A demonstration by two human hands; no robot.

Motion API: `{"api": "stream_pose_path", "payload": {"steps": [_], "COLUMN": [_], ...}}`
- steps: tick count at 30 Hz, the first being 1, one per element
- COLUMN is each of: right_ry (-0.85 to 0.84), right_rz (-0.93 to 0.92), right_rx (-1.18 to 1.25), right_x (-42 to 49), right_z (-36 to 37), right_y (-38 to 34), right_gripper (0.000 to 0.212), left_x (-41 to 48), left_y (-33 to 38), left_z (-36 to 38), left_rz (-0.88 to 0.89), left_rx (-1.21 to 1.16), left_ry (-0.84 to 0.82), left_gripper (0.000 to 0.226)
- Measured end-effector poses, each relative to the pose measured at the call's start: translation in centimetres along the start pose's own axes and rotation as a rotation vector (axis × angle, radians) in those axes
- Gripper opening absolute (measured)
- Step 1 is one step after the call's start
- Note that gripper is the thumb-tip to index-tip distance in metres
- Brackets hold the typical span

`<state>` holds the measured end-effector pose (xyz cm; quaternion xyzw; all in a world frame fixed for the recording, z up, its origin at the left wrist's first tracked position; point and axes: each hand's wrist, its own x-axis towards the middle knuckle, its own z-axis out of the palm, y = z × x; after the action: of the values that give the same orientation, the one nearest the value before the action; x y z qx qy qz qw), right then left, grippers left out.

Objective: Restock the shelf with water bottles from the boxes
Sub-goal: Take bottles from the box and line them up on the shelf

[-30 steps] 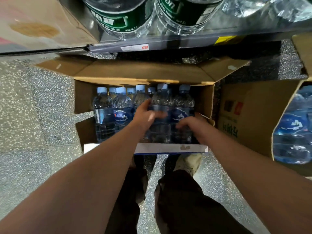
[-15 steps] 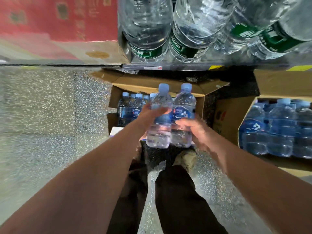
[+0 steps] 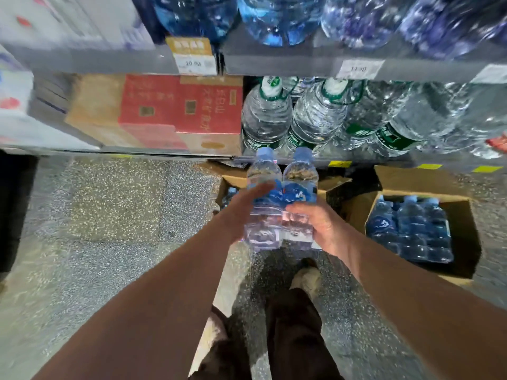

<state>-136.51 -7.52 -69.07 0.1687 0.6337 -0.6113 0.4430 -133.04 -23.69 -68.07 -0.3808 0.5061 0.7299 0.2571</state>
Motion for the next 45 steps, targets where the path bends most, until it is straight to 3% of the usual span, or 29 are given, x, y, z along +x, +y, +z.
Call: {"api": "stream_pose_path", "payload": {"steps": [2, 4, 6, 9, 14, 19, 22, 24, 26, 32, 33, 36, 38, 42, 45], "right_ry": [-0.012, -0.033, -0.038, -0.007, 0.062, 0.117, 0.031, 0.011, -0.007, 0.086, 0.085, 0.056, 0.045, 0.045, 0.046], "right_rz": [-0.05, -0.135, -0.212, -0.273, -0.382, -0.439, -0.562, -0.632, -0.642, -0.6, -0.596, -0.612, -0.634, -0.7, -0.71], "right_rx": [-0.012, -0.01, 0.007, 0.034, 0.023, 0.034, -0.048, -0.115, -0.132, -0.108, -0.106, -0.064, -0.061, -0.014, -0.041], "right_x": [-2.0, -4.2, -6.6, -10.5, -16.0, -21.1, -24.0, -25.8, -27.0, -28.9, -29.3, -30.8, -31.4, -32.1, -31.9], "right_z": [1.8, 3.3, 4.8, 7.2, 11.1, 14.5, 16.1, 17.1, 17.8, 19.1, 19.2, 19.4, 19.2, 18.8, 18.1], "right_y": [-1.3, -2.9, -4.7, -7.8, -12.3, -16.2, -18.0, -19.0, -19.9, -22.6, -23.3, -24.9, -26.1, -29.2, -32.0], "right_gripper": [0.072, 0.044, 0.02, 0.02, 0.025, 0.07, 0.046, 0.02, 0.015, 0.109, 0.113, 0.063, 0.04, 0.031, 0.035], "left_x": [-2.8, -5.3, -8.2, -11.9, -19.2, -25.0, -27.3, -28.6, -29.7, -32.7, -33.1, -34.3, -35.0, -35.7, -35.9], "left_y": [1.5, 2.8, 4.1, 6.0, 10.5, 13.9, 15.6, 16.5, 17.4, 19.9, 20.4, 22.2, 23.6, 26.6, 29.3], "left_z": [-0.8, -1.8, -2.7, -3.8, -3.9, -4.7, -5.6, -5.9, -6.1, -6.0, -5.8, -5.1, -4.5, -3.3, -2.3], "left_rz": [0.047, 0.11, 0.163, 0.271, 0.425, 0.549, 0.607, 0.649, 0.727, 0.742, 0.749, 0.77, 0.768, 0.792, 0.817], "left_rx": [0.014, 0.0, -0.026, -0.058, -0.015, 0.071, 0.044, 0.04, 0.071, -0.016, -0.016, -0.002, -0.005, 0.002, 0.004], "left_ry": [-0.019, -0.04, -0.043, -0.016, -0.093, -0.132, -0.134, -0.115, -0.096, 0.029, 0.033, 0.011, -0.031, -0.046, -0.011], "left_gripper": [0.036, 0.039, 0.029, 0.019, 0.013, 0.007, 0.032, 0.036, 0.036, 0.036, 0.034, 0.017, 0.014, 0.028, 0.018]}}
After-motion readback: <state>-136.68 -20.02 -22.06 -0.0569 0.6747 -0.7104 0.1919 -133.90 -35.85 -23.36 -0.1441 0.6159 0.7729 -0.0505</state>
